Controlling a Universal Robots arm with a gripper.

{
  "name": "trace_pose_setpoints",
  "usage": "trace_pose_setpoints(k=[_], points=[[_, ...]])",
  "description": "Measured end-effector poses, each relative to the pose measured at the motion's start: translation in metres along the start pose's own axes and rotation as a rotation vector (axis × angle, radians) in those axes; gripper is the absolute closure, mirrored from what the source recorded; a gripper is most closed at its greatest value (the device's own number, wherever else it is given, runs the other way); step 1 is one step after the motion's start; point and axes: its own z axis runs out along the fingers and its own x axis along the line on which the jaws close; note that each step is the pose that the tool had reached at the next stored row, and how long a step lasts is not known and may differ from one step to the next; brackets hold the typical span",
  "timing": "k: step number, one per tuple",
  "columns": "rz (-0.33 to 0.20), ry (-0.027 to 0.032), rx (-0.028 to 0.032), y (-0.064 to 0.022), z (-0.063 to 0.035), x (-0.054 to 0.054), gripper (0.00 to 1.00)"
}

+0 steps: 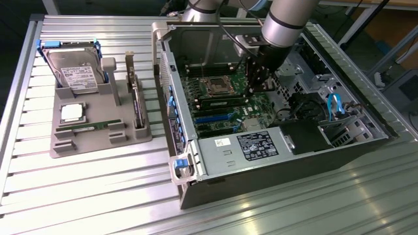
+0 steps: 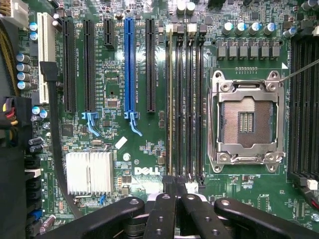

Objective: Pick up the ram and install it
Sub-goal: 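Press down the ram until it locks into place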

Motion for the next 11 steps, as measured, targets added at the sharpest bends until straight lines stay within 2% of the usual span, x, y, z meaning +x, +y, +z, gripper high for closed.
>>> trace_pose_setpoints(k=[2,8,11], points=[[0.0,0.0001,-0.0001,0.0,-0.0028,0.0001,0.9],[0.0,0.0001,-0.0001,0.002,-0.003,0.0001,0.9],[0.0,0.0,0.0015,0.0089,-0.0028,0.0001,0.9]])
